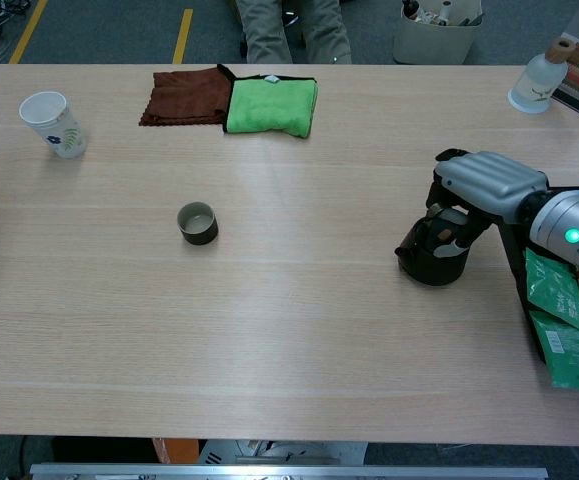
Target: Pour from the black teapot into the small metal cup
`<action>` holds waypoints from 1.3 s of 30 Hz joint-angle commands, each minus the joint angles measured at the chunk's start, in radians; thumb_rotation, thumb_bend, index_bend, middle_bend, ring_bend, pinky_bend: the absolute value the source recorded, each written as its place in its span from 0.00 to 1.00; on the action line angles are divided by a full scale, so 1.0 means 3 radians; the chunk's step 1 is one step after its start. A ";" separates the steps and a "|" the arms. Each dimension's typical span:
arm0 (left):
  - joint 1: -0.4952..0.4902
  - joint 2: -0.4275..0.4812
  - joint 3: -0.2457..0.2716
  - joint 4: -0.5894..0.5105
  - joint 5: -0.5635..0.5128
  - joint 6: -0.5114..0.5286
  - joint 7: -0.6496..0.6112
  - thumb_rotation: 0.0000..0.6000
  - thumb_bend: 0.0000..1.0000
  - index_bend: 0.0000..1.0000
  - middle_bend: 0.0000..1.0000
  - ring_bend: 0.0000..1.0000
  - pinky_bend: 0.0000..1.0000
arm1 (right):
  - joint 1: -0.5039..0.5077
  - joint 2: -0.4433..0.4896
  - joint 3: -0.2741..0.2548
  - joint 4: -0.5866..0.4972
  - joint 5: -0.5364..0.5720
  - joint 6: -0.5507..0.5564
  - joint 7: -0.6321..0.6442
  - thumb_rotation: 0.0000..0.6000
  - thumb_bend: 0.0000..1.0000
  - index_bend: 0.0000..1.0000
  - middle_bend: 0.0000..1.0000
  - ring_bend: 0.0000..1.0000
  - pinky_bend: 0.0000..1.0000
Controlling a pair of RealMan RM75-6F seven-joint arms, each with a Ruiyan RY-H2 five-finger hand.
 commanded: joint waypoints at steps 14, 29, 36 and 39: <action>-0.0027 -0.0010 -0.0003 -0.0070 0.0046 -0.0008 0.0084 1.00 0.25 0.16 0.10 0.08 0.16 | -0.0117 0.0418 0.0150 -0.0321 -0.0248 0.0300 0.0534 1.00 0.00 0.97 0.89 0.96 0.09; -0.0048 -0.0013 0.0002 -0.0118 0.0089 -0.0013 0.0121 1.00 0.25 0.16 0.10 0.08 0.16 | -0.0224 0.0695 0.0138 -0.0422 -0.0563 0.0479 0.0974 0.59 0.00 1.00 0.89 0.96 0.09; -0.0059 -0.0029 0.0005 -0.0106 0.0090 -0.0030 0.0126 1.00 0.25 0.16 0.10 0.08 0.16 | -0.0342 0.0612 0.0178 -0.0364 -0.0748 0.0874 0.0820 0.60 0.01 1.00 0.94 1.00 0.09; -0.0070 -0.0039 0.0006 -0.0101 0.0104 -0.0041 0.0125 1.00 0.25 0.16 0.10 0.08 0.16 | -0.0381 0.0566 0.0159 -0.0338 -0.0865 0.1003 0.0752 0.60 0.04 1.00 0.95 1.00 0.10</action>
